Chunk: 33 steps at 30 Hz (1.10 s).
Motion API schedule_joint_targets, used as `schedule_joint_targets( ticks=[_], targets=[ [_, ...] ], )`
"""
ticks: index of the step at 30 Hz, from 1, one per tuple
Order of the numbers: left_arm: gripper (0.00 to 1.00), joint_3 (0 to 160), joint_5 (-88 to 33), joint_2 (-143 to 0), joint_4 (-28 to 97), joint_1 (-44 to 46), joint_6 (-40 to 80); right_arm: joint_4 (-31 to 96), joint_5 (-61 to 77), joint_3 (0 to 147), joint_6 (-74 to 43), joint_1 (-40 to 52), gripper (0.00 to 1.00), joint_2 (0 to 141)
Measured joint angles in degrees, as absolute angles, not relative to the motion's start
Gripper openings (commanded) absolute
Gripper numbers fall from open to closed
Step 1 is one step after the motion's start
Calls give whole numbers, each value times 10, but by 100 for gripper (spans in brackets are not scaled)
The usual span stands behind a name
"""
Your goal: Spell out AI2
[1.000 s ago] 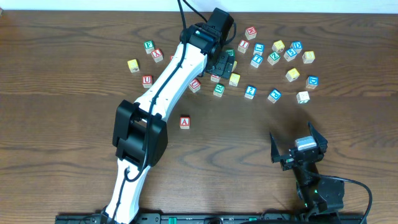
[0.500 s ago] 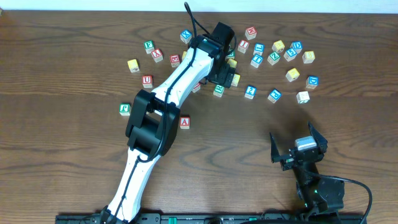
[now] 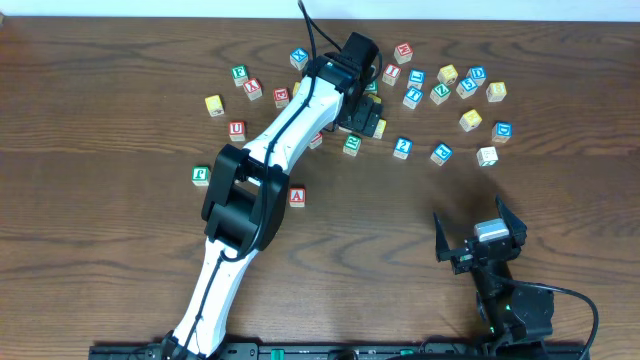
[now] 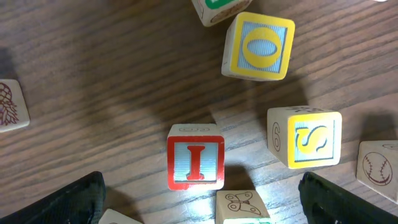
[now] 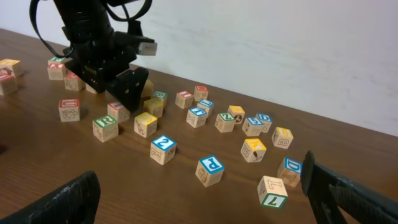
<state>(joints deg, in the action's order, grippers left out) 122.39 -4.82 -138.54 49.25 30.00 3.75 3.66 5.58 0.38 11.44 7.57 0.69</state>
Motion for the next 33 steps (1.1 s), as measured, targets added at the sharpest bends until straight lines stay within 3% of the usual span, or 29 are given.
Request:
schedule_joint_targets(
  ticks=[31,33],
  targets=[
    [99,1224,-48,-1404,486,297,27,37,56,4,114,76,99,7],
    [96,1224,-48,-1404,486,297,27,37,56,4,114,76,99,7]
  ],
)
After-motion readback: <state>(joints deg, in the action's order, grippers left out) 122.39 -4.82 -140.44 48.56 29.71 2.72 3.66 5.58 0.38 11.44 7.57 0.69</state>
